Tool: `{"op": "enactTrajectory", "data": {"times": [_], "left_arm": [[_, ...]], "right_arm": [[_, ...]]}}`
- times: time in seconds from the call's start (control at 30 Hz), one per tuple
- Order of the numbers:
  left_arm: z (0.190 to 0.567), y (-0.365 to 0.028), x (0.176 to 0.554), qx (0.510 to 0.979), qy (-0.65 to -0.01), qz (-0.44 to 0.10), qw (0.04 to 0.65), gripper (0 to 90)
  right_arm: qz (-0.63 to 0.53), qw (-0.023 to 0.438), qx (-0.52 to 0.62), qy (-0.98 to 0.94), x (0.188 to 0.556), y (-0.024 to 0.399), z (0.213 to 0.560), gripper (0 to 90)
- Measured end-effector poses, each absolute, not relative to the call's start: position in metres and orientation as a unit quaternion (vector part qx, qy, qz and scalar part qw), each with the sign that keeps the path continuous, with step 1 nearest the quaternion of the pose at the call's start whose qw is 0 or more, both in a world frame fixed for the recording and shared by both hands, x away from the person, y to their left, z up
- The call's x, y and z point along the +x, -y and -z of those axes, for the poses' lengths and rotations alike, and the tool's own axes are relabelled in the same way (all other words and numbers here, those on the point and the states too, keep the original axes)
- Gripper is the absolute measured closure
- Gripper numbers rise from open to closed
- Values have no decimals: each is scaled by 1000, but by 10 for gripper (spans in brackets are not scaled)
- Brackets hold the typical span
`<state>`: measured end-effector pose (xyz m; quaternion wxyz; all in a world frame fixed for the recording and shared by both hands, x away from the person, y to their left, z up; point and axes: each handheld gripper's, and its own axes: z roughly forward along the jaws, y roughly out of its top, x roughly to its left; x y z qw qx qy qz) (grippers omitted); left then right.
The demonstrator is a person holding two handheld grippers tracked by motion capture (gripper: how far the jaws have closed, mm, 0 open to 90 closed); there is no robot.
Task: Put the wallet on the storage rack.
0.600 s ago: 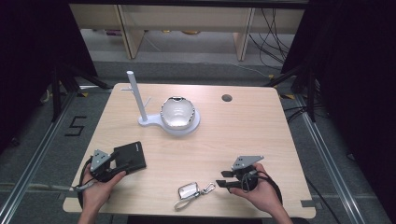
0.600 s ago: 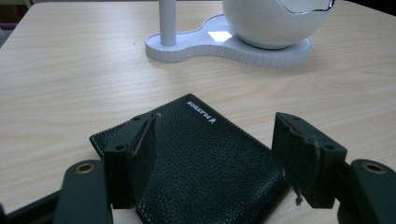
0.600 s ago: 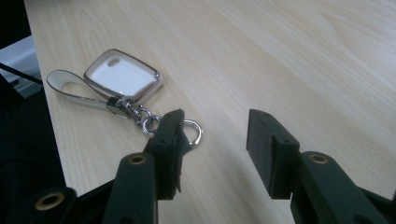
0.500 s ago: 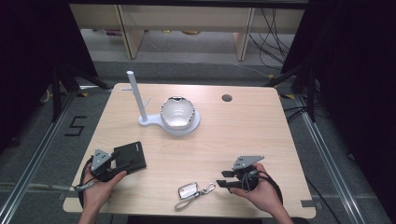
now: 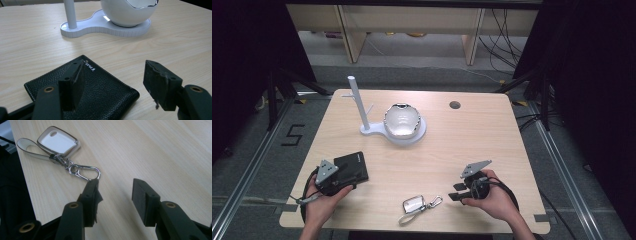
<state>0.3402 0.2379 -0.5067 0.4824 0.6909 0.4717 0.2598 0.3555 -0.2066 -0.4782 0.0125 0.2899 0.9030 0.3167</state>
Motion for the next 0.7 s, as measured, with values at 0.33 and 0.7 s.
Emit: {"op": "enactTrajectory", "data": {"times": [0.33, 0.7], "left_arm": [[509, -237, 341, 694, -471, -257, 480, 336], [511, -236, 341, 697, -469, -253, 480, 336]], "right_arm": [[-267, -31, 266, -926, 367, 175, 481, 660], [-234, -31, 192, -953, 370, 164, 484, 599]]}}
